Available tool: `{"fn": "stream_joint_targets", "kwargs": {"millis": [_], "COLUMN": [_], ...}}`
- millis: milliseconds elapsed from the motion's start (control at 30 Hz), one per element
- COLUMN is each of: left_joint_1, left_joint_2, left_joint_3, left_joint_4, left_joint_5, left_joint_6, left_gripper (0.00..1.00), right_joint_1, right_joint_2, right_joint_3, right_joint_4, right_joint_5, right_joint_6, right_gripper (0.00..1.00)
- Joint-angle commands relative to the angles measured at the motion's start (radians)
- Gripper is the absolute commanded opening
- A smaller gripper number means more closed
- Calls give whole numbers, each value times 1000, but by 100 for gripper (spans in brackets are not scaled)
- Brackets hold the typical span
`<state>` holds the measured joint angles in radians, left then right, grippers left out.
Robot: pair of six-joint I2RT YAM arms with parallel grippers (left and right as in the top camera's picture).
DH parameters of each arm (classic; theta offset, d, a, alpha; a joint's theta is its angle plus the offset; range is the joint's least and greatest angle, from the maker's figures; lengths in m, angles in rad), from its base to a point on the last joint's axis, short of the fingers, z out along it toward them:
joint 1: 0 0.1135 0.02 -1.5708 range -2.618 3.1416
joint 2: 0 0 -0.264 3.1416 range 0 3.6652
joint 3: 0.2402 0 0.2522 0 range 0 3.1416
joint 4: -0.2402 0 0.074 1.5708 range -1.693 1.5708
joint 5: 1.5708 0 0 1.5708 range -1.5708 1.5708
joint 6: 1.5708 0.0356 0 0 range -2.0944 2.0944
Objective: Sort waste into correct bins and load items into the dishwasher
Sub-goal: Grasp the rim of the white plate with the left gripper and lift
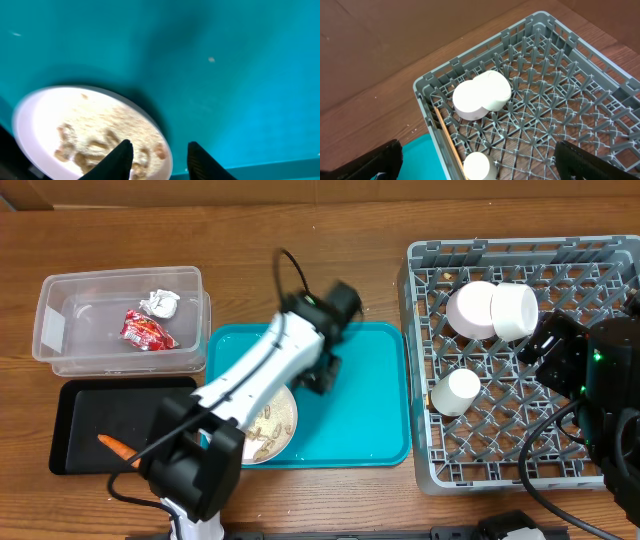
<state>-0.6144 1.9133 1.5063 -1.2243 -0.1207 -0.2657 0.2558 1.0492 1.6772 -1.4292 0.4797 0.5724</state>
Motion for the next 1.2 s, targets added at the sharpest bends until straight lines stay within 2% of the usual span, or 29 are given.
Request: {"fn": "stream_joint_targets", "kwargs": {"millis": [0, 67, 167, 467, 633, 800, 1000, 1167], "left_joint_1": [-36, -40, -38, -40, -40, -41, -41, -42], "left_joint_2": [-10, -10, -10, -10, -10, -10, -10, -10], "left_joint_3": [-90, -126, -168, -315, -335, -373, -374, -342], "left_joint_4": [34, 38, 49, 235, 271, 342, 391, 341], "left_joint_5": [-66, -77, -90, -106, -153, -167, -204, -204], "left_joint_6": [-114, -167, -237, -202, -201, -141, -126, -123], "left_gripper": [25, 20, 23, 29, 16, 5, 4, 4], "right_joint_1": [-5, -5, -5, -5, -5, -5, -5, -5], "right_joint_2": [-5, -5, -5, -5, -5, -5, -5, -5], "right_joint_3": [6, 6, 6, 6, 6, 6, 6, 6], "right_joint_4": [5, 5, 5, 5, 5, 5, 5, 5], "right_joint_5": [16, 16, 16, 16, 16, 16, 16, 16], "right_joint_6": [5, 5, 5, 5, 5, 5, 5, 5], "right_gripper": [100, 100, 100, 100, 100, 100, 100, 100]}}
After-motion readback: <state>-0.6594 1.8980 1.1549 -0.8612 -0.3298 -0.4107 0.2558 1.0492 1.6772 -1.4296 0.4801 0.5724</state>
